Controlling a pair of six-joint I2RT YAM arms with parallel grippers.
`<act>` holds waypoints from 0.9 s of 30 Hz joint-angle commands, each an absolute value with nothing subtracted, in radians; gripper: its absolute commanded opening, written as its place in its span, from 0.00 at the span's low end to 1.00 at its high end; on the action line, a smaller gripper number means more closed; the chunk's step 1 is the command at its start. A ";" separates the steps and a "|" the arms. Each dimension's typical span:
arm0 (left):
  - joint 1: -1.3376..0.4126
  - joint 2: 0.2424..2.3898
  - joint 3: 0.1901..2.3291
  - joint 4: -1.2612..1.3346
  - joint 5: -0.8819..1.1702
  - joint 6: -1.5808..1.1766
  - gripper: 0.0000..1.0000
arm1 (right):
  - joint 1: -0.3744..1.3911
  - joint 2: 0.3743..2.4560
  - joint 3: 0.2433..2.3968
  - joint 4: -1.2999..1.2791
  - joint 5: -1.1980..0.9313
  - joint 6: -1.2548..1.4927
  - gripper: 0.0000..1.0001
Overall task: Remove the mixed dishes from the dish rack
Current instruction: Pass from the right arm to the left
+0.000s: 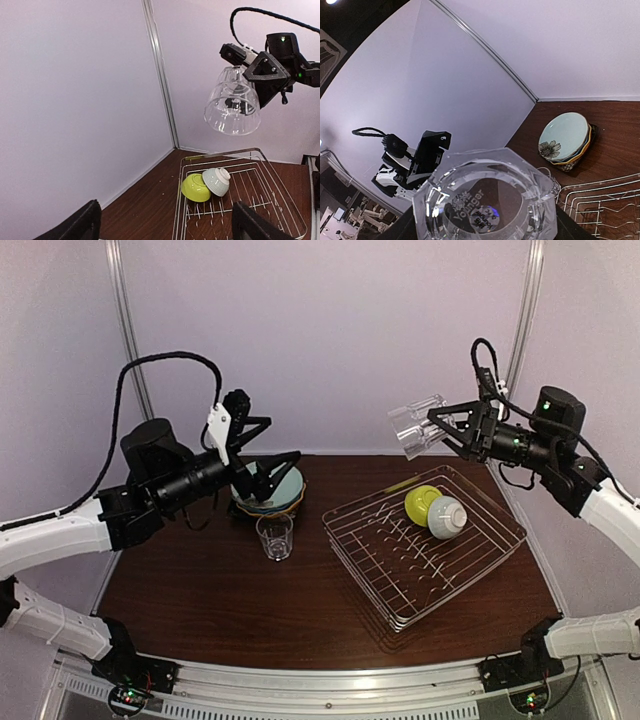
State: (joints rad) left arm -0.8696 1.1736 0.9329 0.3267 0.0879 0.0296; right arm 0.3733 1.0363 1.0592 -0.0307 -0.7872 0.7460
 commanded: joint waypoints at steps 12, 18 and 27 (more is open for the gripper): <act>-1.009 1.291 1.033 0.442 0.064 0.314 0.82 | 0.619 1.182 1.045 0.288 -0.810 0.935 0.52; -1.020 1.304 1.047 0.479 0.087 0.311 0.67 | 0.670 1.227 1.036 0.347 -0.808 0.968 0.53; -1.026 1.326 1.078 0.496 0.080 0.290 0.31 | 0.715 1.275 1.012 0.475 -0.808 1.046 0.53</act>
State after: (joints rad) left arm -1.0203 1.3128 1.0416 0.4412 0.0750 0.2932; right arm 0.6960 1.2640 1.0248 0.3588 -0.8047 0.9993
